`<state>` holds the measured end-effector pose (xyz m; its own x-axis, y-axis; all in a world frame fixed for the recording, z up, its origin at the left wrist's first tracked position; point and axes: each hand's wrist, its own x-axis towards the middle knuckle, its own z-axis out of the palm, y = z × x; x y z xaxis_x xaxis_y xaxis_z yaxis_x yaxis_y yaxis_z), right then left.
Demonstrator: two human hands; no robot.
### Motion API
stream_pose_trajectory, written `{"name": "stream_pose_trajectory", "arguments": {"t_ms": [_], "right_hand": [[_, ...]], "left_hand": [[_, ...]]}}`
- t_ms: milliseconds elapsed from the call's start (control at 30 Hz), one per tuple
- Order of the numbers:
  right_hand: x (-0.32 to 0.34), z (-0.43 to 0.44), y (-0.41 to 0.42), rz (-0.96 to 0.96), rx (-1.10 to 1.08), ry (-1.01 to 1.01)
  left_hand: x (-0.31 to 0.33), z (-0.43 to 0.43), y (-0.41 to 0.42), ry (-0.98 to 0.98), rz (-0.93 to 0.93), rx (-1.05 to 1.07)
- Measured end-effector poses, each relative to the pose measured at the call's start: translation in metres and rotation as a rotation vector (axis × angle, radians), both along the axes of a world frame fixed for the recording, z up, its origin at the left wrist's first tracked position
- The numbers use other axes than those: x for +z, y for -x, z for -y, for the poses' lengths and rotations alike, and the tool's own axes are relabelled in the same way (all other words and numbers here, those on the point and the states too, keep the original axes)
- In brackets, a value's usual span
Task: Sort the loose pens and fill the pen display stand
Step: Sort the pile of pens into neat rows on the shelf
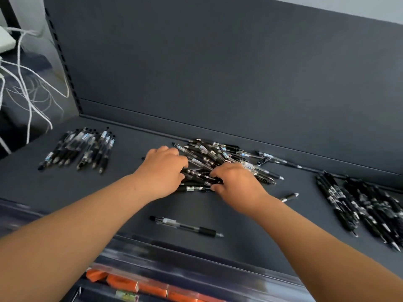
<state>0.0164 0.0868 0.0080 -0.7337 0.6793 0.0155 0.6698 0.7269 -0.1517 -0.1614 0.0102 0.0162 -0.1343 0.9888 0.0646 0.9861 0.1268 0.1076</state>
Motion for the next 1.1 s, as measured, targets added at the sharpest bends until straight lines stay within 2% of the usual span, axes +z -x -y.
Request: {"name": "stream_pose_trajectory", "arguments": {"t_ms": [300,467,833,1100], "right_hand": [[-0.006,-0.006,-0.012,-0.005,-0.036,-0.018],[-0.004,-0.007,-0.016,-0.088,-0.126,0.050],[-0.003,-0.009,-0.026,-0.179,-0.259,0.244],[-0.009,-0.014,-0.028,-0.273,-0.344,0.227]], "left_hand": [[-0.006,0.011,-0.004,0.088,0.208,0.103],[-0.010,0.009,0.000,0.008,0.163,0.107],[-0.016,0.006,0.010,0.031,0.125,0.116],[-0.021,0.003,0.014,-0.007,0.153,0.143]]}}
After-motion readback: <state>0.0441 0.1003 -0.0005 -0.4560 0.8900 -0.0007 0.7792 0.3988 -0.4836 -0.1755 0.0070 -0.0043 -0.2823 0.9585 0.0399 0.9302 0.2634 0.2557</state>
